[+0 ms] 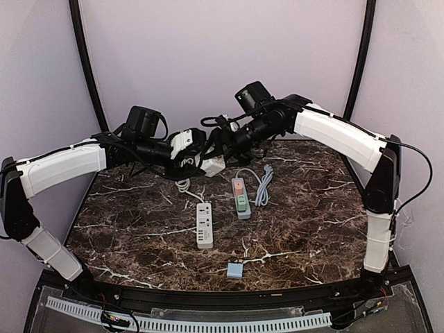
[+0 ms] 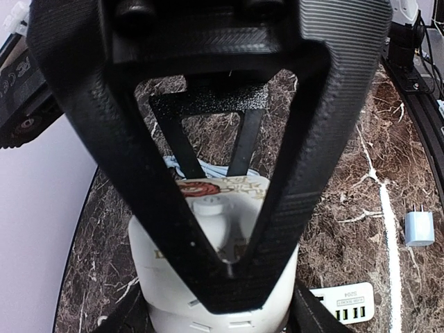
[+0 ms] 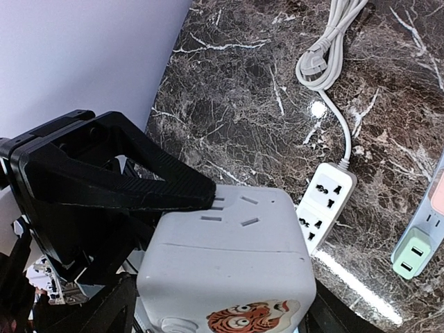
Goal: Insert the plug
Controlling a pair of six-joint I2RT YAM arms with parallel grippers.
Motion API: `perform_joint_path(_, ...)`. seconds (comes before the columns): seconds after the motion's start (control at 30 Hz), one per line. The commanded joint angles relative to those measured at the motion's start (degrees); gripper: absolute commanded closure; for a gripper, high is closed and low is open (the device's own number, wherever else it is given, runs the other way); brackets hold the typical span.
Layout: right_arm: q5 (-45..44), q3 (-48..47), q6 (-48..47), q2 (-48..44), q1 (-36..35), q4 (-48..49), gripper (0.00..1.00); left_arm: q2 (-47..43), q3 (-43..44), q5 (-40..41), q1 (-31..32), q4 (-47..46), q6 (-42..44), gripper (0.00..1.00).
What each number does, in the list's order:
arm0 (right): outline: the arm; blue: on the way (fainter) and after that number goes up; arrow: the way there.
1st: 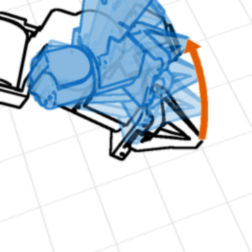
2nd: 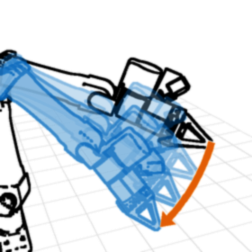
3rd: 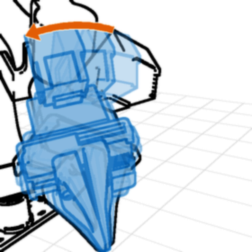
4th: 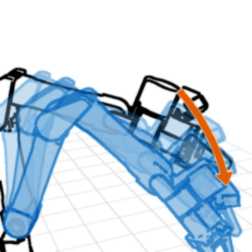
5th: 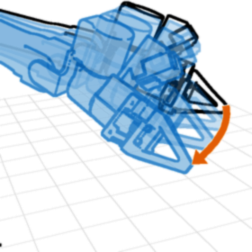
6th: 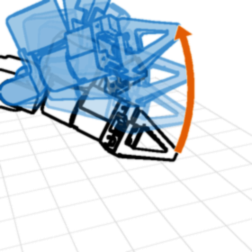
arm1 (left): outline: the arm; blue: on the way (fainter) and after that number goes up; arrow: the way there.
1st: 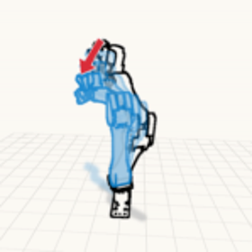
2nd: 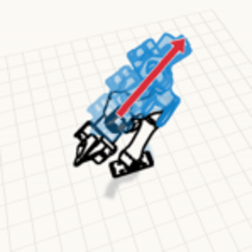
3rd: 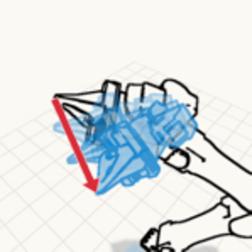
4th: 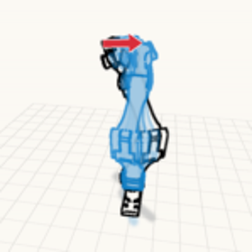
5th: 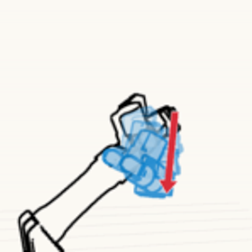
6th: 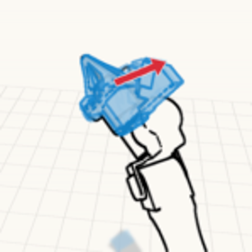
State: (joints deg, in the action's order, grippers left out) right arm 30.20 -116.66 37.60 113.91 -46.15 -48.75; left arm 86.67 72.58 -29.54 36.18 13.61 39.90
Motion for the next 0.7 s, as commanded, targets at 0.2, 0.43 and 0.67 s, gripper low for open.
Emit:
perform_joint_path(0.2, -0.51, -1.4, -0.2, 1.12, -1.35, -0.72, 0.23, 0.94, 1.34, -0.07, 0.45, 0.71, -1.03, 0.99)
perform_joint_path(0.43, -0.88, -1.46, -0.65, 1.32, -1.57, -0.66, 0.26, 0.99, 1.18, -0.4, 0.54, -0.11, -2.27, 0.99)
perform_joint_path(0.67, -0.8, -1.28, -0.99, 1.62, -1.88, -0.65, 0.28, 1.01, 1.16, -0.6, 0.8, -0.33, -2.5, 0.99)
